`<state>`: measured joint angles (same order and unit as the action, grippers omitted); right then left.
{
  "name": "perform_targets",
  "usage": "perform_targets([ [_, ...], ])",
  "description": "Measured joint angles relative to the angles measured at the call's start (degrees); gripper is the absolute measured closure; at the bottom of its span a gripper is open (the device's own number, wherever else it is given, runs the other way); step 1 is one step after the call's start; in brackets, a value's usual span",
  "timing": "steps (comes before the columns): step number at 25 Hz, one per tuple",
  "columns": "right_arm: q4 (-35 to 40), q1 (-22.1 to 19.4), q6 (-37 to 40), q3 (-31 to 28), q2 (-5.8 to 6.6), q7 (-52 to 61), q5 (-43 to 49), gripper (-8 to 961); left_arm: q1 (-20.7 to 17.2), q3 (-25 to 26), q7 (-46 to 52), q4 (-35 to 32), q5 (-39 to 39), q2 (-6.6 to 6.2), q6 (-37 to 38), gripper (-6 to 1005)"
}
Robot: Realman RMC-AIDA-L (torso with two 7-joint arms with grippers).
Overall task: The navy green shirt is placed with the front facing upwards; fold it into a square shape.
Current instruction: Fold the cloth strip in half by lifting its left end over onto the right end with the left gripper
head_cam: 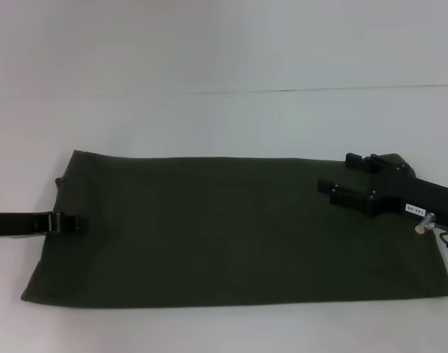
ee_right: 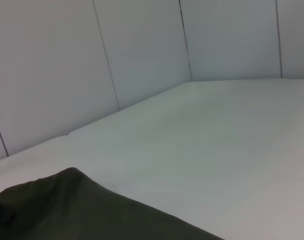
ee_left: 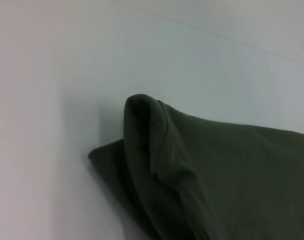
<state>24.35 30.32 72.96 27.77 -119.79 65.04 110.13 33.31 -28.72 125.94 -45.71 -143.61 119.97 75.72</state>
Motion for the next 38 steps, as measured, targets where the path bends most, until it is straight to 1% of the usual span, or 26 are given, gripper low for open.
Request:
perform_targets([
  [7, 0.0, 0.0, 0.1, 0.1, 0.00, 0.0, 0.0, 67, 0.0, 0.0, 0.2, -0.8, 0.0, 0.00, 0.0, 895],
  [13, -0.4, 0.3, 0.1, 0.3, 0.00, 0.0, 0.0, 68, -0.5, 0.0, 0.5, -3.1, 0.1, 0.16, 0.1, 941],
  [16, -0.7, 0.8, 0.1, 0.4, -0.14, -0.3, 0.2, 68, -1.2, 0.3, 0.5, -5.0, 0.1, 0.14, 0.1, 938],
  [23, -2.1, 2.4, -0.2, 1.2, -0.31, -0.7, 0.1, 68, -2.9, 0.7, 0.4, -8.1, -0.2, -0.54, 0.2, 930],
  [29, -3.7, 4.0, -0.8, 2.3, -0.36, -1.2, 0.1, 68, -3.6, 2.5, 0.2, -9.7, 0.7, -0.97, 1.6, 923],
  [31, -4.2, 4.4, -1.4, 3.2, -0.40, -1.3, 0.1, 68, -3.5, 2.7, 0.1, -10.4, 2.8, -0.93, 3.8, 921],
  [34, -5.0, 4.8, -1.9, 4.0, -0.44, -1.8, 0.1, 68, -3.5, 2.4, -0.1, -11.9, 7.2, -0.51, 7.2, 918],
  [36, -5.5, 4.9, -2.0, 4.6, -0.44, -2.2, 0.1, 68, -3.2, 2.3, -0.1, -12.4, 11.8, -0.19, 10.8, 916],
  [38, -6.0, 5.0, -2.0, 5.2, -0.44, -2.5, 0.1, 68, -2.9, 2.2, -0.2, -12.4, 14.7, 0.13, 13.0, 914],
])
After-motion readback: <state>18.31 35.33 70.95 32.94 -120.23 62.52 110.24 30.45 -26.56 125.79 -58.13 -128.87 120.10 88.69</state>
